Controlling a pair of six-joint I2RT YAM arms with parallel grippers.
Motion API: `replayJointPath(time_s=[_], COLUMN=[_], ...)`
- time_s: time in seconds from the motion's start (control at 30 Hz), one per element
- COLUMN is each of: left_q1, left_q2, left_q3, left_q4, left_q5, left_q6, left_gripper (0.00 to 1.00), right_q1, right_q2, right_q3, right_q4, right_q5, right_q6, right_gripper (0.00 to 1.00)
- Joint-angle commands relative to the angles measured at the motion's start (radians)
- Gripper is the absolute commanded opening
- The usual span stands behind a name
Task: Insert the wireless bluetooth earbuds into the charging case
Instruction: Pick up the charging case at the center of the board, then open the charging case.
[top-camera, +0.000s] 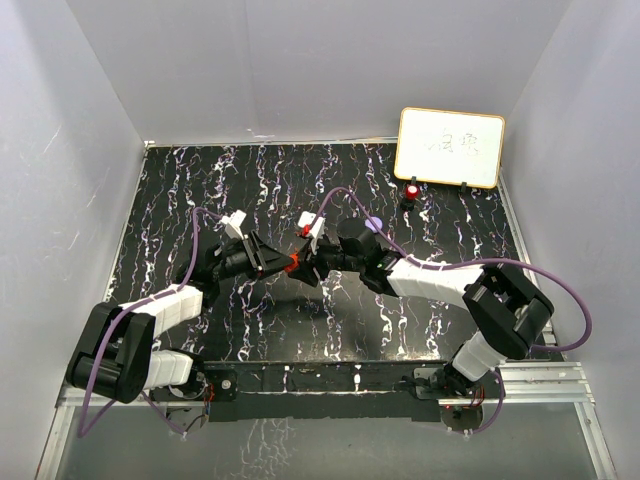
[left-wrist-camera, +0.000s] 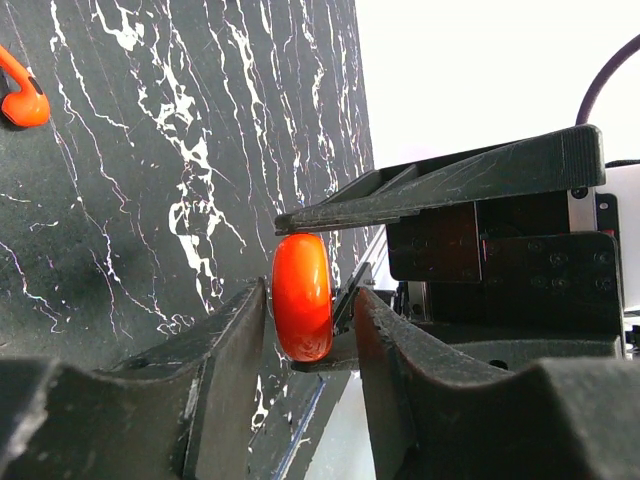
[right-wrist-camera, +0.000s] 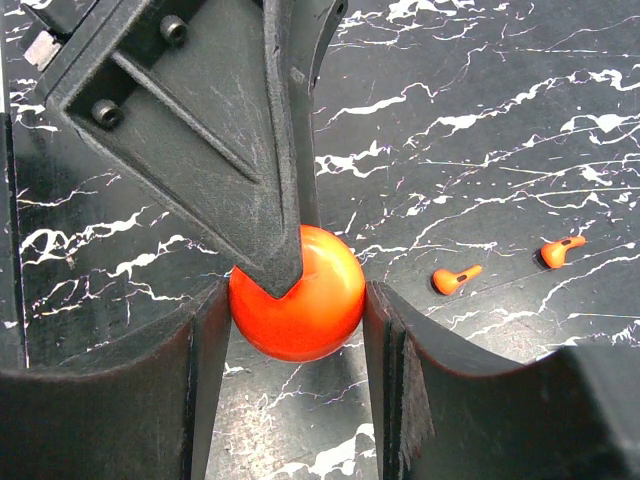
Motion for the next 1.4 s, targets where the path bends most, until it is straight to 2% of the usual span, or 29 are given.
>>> replayJointPath(time_s=[0.0,0.23,0.37,0.4,0.47,0.5,0.67,0.93,1.13,1.37], left_q1=[-0.007,-0.012,-0.014,-0.014,-0.013,-0.014,-0.013,-0.010,-0.010,-0.011], left_q2=[-0.026,-0.020,-0.016,-0.016,-0.020,-0.023,-0.061,-0.064,-0.046,-0.036], left_q3=[-0.003,-0.003,-0.003,-0.003,-0.006,-0.007,0.021,0.057,0.073,0.077], left_q4=[0.023,0.029,0.032,0.033,0.031,0.027,-0.055,-0.076,-0.038,0.002], left_q5=[0.015,0.018,0.020,0.020,0.007,-0.002,-0.053,-0.090,-0.086,-0.078], left_q6=[0.002,0.001,-0.002,-0.003,-0.006,-0.005,0.037,0.064,0.058,0.048], left_gripper=[0.37,0.22,0.06,0.01,0.00,0.00,0.00,0.00,0.00,0.00], right_q1=[0.006,0.006,0.006,0.006,0.006,0.006,0.000,-0.077,-0.084,-0.072], right_q2=[-0.006,-0.007,-0.007,-0.006,-0.004,-0.006,-0.069,-0.242,-0.205,-0.150], right_q3=[0.043,0.045,0.047,0.048,0.054,0.055,0.013,-0.084,-0.032,-0.012], right_q4=[0.074,0.074,0.077,0.079,0.079,0.076,0.096,0.139,0.055,0.037], right_q5=[-0.015,-0.014,-0.014,-0.010,0.014,0.023,0.103,0.115,0.182,0.233], right_q6=[0.008,0.007,0.010,0.017,0.035,0.041,0.092,0.261,0.364,0.383], right_gripper=[0.19,0.19,0.21,0.30,0.56,0.63,0.77,0.80,0.80,0.80])
